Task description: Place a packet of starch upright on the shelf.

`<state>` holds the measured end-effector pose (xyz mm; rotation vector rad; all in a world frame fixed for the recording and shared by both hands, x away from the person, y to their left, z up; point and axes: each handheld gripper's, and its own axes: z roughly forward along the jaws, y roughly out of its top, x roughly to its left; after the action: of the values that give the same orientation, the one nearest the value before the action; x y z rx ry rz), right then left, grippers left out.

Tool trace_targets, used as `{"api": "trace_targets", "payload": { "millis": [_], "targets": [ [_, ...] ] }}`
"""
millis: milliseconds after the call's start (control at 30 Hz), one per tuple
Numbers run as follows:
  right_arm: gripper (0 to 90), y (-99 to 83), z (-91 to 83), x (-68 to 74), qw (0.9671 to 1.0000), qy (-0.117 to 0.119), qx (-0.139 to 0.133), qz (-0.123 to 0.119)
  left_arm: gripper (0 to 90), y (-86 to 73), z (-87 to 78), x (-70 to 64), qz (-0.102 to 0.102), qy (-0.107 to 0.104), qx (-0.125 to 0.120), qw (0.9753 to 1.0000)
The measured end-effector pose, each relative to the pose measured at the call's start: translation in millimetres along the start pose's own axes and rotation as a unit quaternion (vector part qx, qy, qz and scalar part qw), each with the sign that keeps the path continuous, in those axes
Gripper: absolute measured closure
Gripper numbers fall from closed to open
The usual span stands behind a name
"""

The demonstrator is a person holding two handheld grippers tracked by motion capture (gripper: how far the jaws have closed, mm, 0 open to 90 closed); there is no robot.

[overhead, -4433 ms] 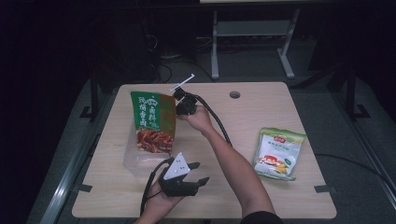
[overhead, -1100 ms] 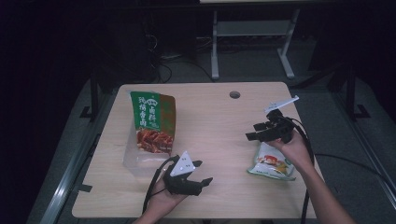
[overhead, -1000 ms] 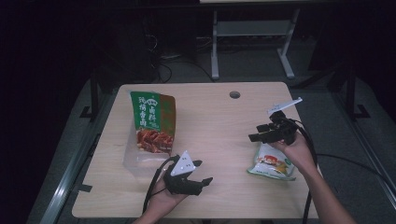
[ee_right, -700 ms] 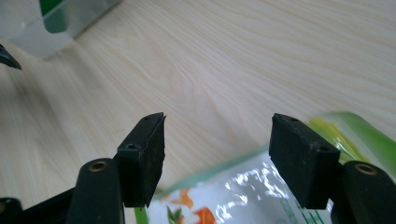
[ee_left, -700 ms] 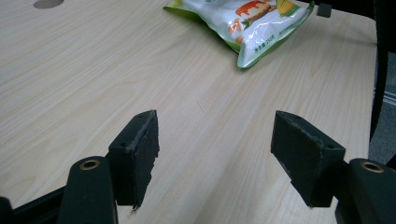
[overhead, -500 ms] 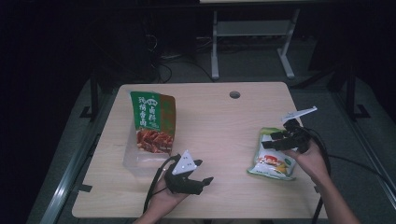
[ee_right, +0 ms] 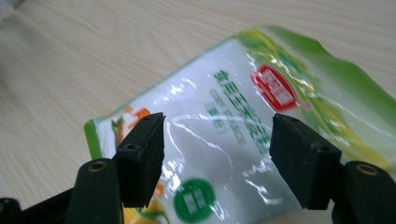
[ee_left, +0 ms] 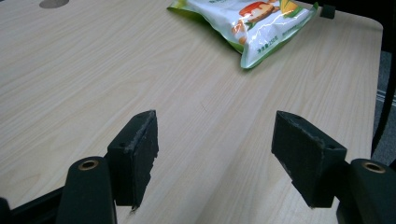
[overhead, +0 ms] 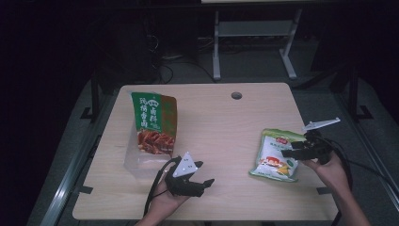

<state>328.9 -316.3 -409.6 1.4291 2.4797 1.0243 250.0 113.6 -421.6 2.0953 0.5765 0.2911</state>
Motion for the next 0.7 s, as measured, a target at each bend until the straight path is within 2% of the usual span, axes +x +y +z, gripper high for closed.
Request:
{"api": "trace_targets", "payload": {
  "millis": [300,500,600,700],
  "targets": [
    [32.3,-22.9,-8.9,-16.8,0.9993,-0.026,0.002,0.028,30.8,-0.4,0.3,-0.7,0.000,0.001,0.003,1.0000],
    [30.0,-34.9,-7.1,-29.4,0.9980,-0.037,0.003,0.052,30.8,-0.5,1.5,-2.2,0.005,0.001,0.005,1.0000],
    [29.5,-38.1,-2.3,-36.4,0.9976,-0.026,0.002,0.065,30.7,-0.5,2.3,-3.0,0.001,-0.001,0.006,1.0000],
    [30.1,-38.0,4.8,-40.8,0.9966,-0.001,-0.004,0.082,30.4,-0.3,2.3,-3.2,0.001,-0.004,0.005,1.0000]
  ]
}}
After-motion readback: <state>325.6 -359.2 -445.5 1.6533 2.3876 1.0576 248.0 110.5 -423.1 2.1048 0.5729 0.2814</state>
